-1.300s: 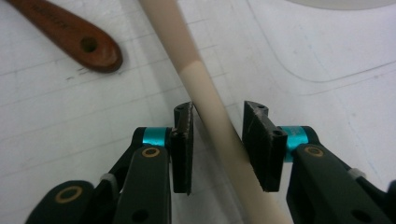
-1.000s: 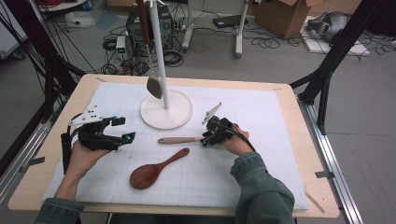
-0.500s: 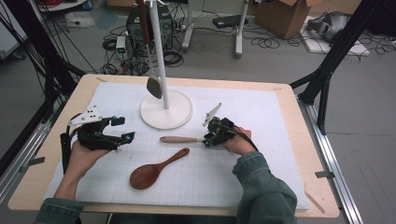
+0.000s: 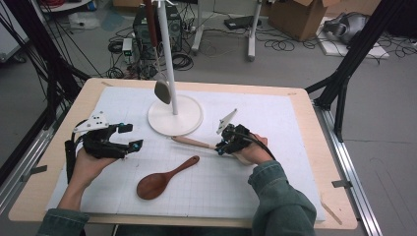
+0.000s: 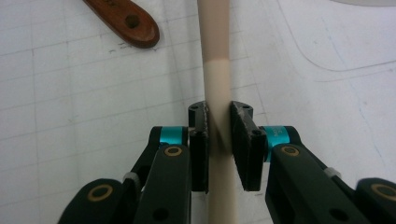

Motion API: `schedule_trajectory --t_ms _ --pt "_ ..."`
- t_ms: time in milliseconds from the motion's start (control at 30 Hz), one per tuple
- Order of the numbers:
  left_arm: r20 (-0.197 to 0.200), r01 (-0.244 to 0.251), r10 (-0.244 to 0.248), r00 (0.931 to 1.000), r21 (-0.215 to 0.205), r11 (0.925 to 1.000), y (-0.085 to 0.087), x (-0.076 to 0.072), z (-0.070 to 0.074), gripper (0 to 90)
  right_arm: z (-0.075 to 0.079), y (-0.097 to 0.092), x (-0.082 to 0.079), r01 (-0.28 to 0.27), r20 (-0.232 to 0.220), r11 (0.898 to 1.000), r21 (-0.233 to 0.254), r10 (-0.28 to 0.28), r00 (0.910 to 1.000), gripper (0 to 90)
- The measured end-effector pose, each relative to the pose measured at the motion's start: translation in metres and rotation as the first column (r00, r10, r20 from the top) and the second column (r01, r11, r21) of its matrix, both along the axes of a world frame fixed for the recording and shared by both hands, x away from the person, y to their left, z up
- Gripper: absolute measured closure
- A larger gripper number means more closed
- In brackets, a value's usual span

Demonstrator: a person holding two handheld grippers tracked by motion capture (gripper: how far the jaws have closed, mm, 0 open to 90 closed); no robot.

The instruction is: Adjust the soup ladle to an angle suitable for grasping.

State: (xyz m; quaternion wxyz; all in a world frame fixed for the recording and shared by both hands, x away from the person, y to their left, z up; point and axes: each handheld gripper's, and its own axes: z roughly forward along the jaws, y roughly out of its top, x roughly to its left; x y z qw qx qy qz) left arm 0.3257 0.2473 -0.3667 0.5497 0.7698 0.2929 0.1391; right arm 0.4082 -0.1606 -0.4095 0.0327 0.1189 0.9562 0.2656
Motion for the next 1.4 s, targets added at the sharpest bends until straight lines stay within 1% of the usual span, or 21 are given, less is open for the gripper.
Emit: schedule_trajectory --t_ms 33,133,200,367,567,600,667,833,933,1133,1200,1400 --pt "0.000 0.001 -0.001 1.0000 -0.001 1.0000 0.000 0.000 0.000 22.7 0.000 0.000 -0.001 0.000 -0.012 1.000 0.000 0.000 0.9999 78.5" --pt "-0.001 0.002 -0.002 1.0000 -0.001 1.0000 0.000 0.000 0.000 22.9 0.001 -0.001 -0.002 -0.004 -0.014 1.000 0.007 0.004 0.9999 78.5" --pt "-0.002 0.005 -0.005 1.0000 -0.001 1.0000 -0.001 0.000 0.000 23.2 0.001 -0.002 -0.002 -0.011 -0.009 1.000 0.021 0.011 0.9999 78.5" --pt "0.000 0.014 -0.014 0.9999 0.002 0.9999 -0.004 -0.001 -0.001 24.8 0.002 -0.006 -0.007 0.001 -0.016 0.998 0.059 0.000 0.9999 78.5" --pt "-0.001 0.030 -0.030 0.9996 0.011 0.9995 -0.009 0.000 -0.002 27.4 0.006 -0.008 -0.012 -0.011 -0.004 0.995 0.099 0.011 0.9999 78.5" --pt "-0.003 0.032 -0.032 0.9995 0.010 0.9995 -0.010 0.000 -0.002 27.7 0.006 -0.008 -0.014 -0.009 -0.009 0.994 0.106 0.010 0.9999 78.5" --pt "-0.003 0.036 -0.036 0.9993 0.011 0.9993 -0.011 0.000 -0.002 28.2 0.008 -0.008 -0.015 -0.011 -0.004 0.992 0.128 0.012 0.9999 78.5" --pt "-0.004 0.048 -0.048 0.9988 0.003 0.9988 -0.015 -0.001 -0.002 29.2 0.012 -0.007 -0.021 -0.023 0.008 0.987 0.156 0.022 0.9997 78.5" --pt "-0.001 0.055 -0.055 0.9985 0.003 0.9985 -0.017 -0.001 -0.001 29.4 0.015 -0.006 -0.025 -0.024 0.012 0.983 0.184 0.022 0.9997 78.5" --pt "0.002 0.068 -0.068 0.9977 -0.002 0.9977 -0.023 -0.001 0.000 29.6 0.014 -0.005 -0.029 -0.028 0.016 0.977 0.210 0.026 0.9995 78.5" --pt "-0.001 0.074 -0.074 0.9972 -0.006 0.9972 -0.024 -0.001 0.000 29.7 0.014 -0.005 -0.030 -0.031 0.015 0.977 0.211 0.028 0.9995 78.5" --pt "-0.006 0.090 -0.090 0.9960 -0.009 0.9959 -0.030 -0.001 0.000 29.7 0.017 -0.005 -0.034 -0.030 0.017 0.967 0.254 0.027 0.9995 78.4"
